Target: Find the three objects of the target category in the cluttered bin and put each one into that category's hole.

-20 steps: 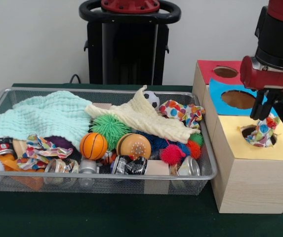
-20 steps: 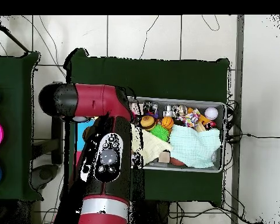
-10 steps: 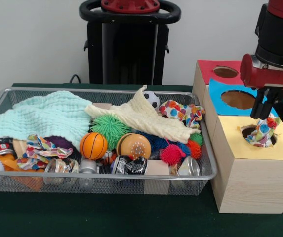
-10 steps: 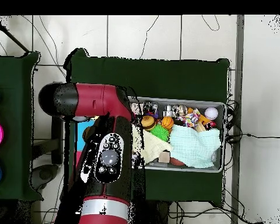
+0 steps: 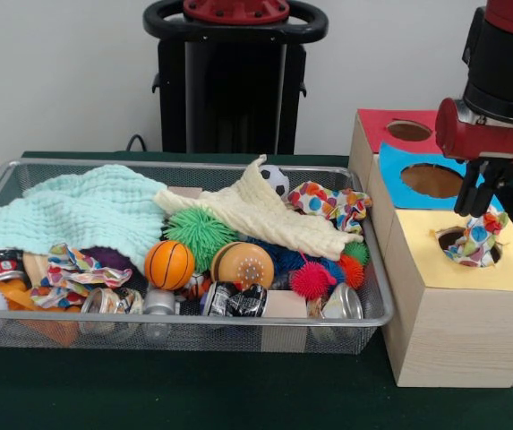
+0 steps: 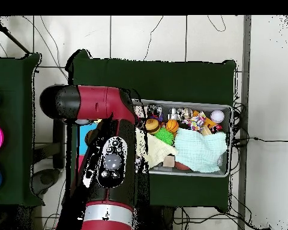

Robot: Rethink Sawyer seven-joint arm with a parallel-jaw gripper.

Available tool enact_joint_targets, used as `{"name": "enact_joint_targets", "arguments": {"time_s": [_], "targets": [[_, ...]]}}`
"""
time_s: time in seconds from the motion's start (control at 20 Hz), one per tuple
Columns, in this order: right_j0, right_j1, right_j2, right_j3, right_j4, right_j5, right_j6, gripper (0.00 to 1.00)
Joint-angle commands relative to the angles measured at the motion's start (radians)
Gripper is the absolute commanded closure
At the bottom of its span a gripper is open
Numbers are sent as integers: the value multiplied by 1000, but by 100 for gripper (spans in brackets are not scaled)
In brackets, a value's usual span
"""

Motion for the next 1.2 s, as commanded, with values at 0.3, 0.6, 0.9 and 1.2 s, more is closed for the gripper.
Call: {"name": "enact_joint_targets", "arguments": {"time_s": [0.3,0.6,0.9,1.2], "targets": [[-24,-30,45,27,36,90,211,100],[-22,-49,46,44,44,93,214,100],[-13,-28,47,-2,49,91,236,100],[-19,3,57,-54,64,92,243,100]]}}
